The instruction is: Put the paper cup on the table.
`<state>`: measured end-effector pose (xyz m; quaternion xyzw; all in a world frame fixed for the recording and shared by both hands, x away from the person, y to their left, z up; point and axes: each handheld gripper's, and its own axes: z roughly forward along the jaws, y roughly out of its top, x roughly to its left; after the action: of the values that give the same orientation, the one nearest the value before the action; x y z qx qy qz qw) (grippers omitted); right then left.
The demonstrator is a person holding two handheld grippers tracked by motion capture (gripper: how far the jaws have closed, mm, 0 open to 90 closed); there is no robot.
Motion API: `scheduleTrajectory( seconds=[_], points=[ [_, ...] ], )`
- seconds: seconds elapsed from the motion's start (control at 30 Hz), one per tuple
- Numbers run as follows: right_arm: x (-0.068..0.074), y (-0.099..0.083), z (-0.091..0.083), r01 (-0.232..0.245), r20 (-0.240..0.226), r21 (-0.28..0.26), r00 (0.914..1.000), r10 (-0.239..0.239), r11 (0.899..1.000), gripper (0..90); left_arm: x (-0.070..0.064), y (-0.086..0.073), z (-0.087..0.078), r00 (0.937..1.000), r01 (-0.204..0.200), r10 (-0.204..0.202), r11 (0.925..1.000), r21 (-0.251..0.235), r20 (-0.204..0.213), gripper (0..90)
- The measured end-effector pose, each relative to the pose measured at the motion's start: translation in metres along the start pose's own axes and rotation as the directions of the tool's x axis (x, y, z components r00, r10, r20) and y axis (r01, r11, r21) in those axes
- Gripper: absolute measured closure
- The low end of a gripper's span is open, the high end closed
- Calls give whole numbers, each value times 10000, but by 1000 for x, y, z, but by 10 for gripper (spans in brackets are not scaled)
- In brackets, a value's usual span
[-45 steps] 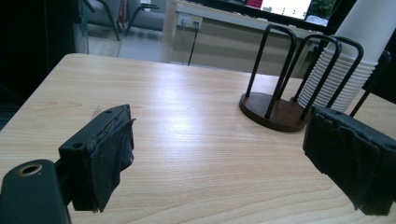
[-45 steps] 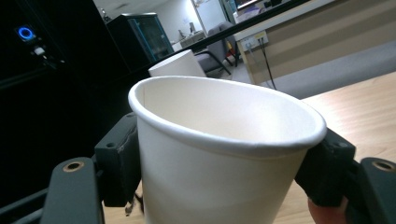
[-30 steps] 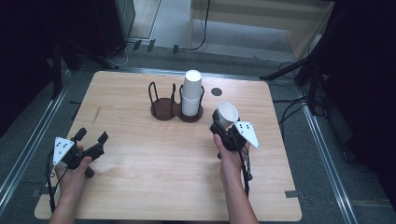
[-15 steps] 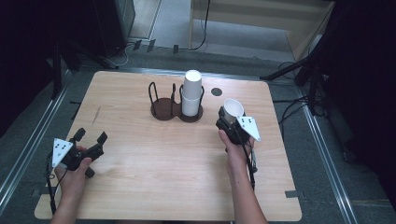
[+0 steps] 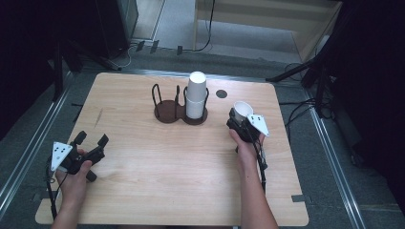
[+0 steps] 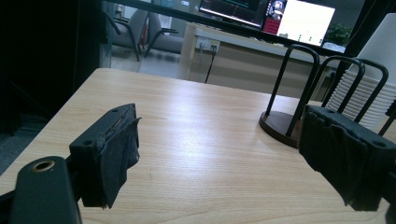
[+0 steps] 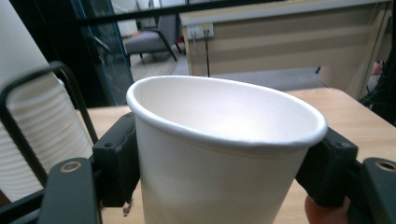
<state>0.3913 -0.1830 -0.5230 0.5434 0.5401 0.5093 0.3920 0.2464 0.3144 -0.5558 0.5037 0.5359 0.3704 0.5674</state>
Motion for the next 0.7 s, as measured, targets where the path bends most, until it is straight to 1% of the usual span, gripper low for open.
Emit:
scheduleTrajectory(
  seconds=[0.17, 0.23, 0.3, 0.33, 0.43, 0.5, 0.57, 0.7],
  points=[
    [-3, -2, 7, -62, 102, 197, 9999, 60, 9998, 245, 1, 0, 0, 10000, 64, -64, 10000, 31, 9, 133],
    [-4, -3, 9, 82, 144, 369, 9999, -88, 9993, 244, 1, 0, 0, 9999, 104, -104, 9999, 31, 9, 133],
    [-5, -5, 12, 469, 254, 468, 9985, -481, 9978, 242, 1, 0, 0, 9999, 118, -118, 9999, 17, 12, 133],
    [-5, -6, 13, 561, 330, 570, 9978, -581, 9968, 242, 1, 0, 0, 9999, 116, -116, 9999, 13, 14, 132],
    [-8, -8, 15, 595, 474, 729, 9969, -630, 9956, 239, 2, 0, 0, 9998, 168, -168, 9999, 9, 46, 132],
    [-9, -10, 15, 709, 591, 812, 9954, -758, 9942, 238, 2, 0, -1, 9998, 196, -196, 9998, -8, 42, 132],
    [-11, -10, 15, 837, 609, 879, 9942, -892, 9926, 236, 2, 0, -1, 9998, 202, -202, 9998, -12, 46, 133],
    [-13, -10, 14, 813, 645, 962, 9941, -877, 9920, 234, 3, 0, -1, 9997, 244, -244, 9997, -6, 61, 133]
  ],
)
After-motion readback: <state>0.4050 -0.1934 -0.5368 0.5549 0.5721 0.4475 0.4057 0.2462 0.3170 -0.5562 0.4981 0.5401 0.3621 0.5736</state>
